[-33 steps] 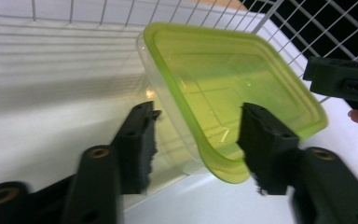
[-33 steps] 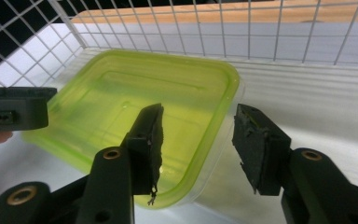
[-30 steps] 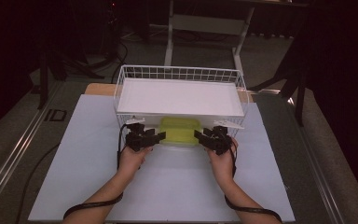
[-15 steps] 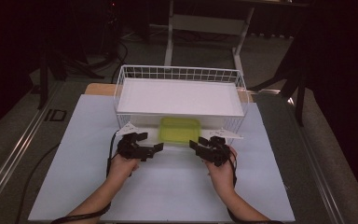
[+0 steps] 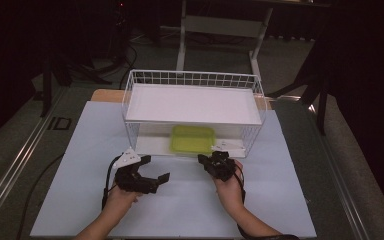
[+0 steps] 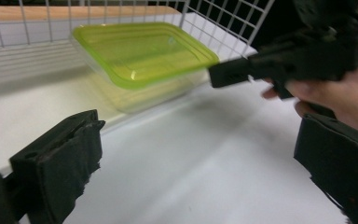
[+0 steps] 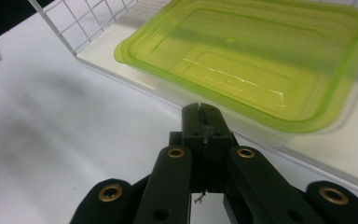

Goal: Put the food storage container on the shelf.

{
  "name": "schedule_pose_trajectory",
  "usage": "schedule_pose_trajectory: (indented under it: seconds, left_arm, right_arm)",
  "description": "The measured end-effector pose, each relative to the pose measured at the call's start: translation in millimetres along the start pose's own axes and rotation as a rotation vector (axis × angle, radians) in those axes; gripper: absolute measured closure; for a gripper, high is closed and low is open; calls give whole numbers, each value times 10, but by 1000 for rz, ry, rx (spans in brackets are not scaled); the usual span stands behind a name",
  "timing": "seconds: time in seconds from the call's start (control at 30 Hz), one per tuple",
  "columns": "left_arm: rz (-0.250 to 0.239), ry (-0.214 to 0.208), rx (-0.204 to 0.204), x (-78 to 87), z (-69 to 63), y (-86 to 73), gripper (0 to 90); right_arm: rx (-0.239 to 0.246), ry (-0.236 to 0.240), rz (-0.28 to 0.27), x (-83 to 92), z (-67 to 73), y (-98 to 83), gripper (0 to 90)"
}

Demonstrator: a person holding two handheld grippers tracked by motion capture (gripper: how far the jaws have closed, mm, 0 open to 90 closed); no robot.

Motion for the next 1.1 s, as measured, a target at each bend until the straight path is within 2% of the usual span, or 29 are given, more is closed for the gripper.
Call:
schedule_pose_trajectory:
  seconds: [0.1, 0.17, 0.27, 0.4, 0.5, 0.77, 0.97, 1.1]
  left_arm:
    - [11, 23, -45, 48, -31, -59, 16]
    - [9, 32, -44, 61, -30, -93, 16]
    - [8, 43, -66, 55, -11, -148, 16]
    - [31, 62, -61, 15, 55, -244, 16]
    - [36, 59, -44, -8, 87, -287, 16]
    - [35, 65, -52, 1, 126, -302, 16]
    - [33, 68, -42, 6, 148, -307, 16]
    - [33, 64, -52, 0, 149, -313, 16]
  right_arm:
    - [-12, -1, 7, -55, -3, -10, 900]
    - [-26, -4, 10, -93, -21, -18, 900]
    - [-37, -12, 18, -163, -47, -37, 900]
    - [-24, -29, 30, -257, -64, -53, 900]
    - [-40, -33, 30, -318, -84, -35, 900]
    - [-46, -43, 17, -484, -103, 53, 900]
    - [-35, -58, 0, -564, -123, 116, 900]
    - [-39, -71, -13, -635, -157, 178, 900]
Point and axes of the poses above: each handheld gripper's, and its own axes: x roughly backward along the jaws, y roughly out of its top, z roughly to its left, the point moved 9 cm from there along -x, roughly forward along the jaws, and after that the axes turned 3 degrees about -z, right-handed, at the moved point
